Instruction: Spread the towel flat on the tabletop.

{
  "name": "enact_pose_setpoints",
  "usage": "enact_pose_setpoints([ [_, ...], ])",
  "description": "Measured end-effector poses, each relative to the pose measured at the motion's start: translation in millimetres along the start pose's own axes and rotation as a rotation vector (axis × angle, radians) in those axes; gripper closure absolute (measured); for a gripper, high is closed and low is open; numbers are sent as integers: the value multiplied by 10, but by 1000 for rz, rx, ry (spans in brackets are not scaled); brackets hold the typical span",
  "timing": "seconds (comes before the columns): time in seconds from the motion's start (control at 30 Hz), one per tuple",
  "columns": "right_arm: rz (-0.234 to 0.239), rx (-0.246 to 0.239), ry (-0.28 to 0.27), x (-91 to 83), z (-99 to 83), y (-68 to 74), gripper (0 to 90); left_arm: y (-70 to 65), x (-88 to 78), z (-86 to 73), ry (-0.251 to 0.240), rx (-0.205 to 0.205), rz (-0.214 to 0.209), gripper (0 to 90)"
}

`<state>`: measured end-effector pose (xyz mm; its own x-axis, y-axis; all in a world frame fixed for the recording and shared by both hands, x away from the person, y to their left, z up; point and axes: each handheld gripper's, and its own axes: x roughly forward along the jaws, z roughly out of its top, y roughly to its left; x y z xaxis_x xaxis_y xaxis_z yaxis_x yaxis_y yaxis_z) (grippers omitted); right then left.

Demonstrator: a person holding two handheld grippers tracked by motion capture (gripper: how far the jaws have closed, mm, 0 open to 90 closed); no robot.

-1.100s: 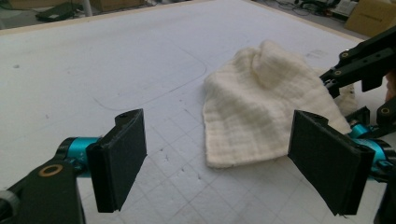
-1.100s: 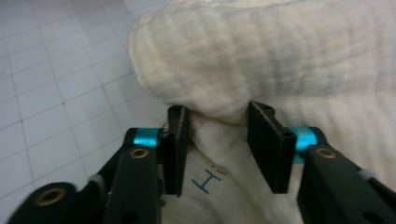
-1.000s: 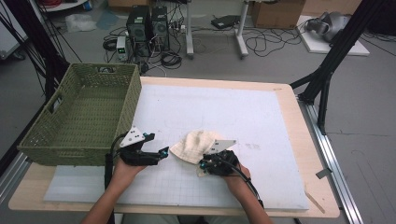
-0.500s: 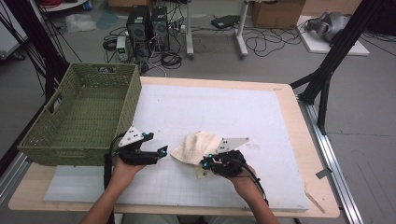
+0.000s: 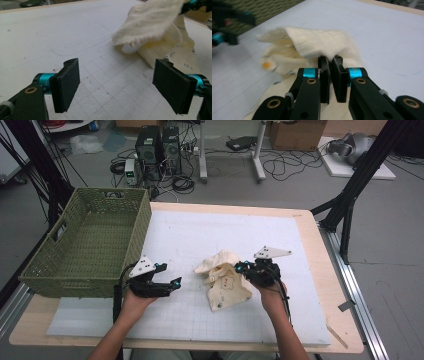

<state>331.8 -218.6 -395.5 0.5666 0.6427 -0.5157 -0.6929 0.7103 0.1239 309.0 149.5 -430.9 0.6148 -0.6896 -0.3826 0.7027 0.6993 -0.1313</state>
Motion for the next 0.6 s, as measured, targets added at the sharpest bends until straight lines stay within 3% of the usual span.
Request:
enact_pose_setpoints([
  [0.43,-274,183,43,106,-64,-668,855,-9,17,-11,5,0,-14,231],
  [0.53,-343,208,68,112,-121,-772,855,-8,18,-13,6,0,-15,232],
  [0.6,-417,200,100,121,-149,-807,855,-6,22,-17,8,-2,-15,232],
])
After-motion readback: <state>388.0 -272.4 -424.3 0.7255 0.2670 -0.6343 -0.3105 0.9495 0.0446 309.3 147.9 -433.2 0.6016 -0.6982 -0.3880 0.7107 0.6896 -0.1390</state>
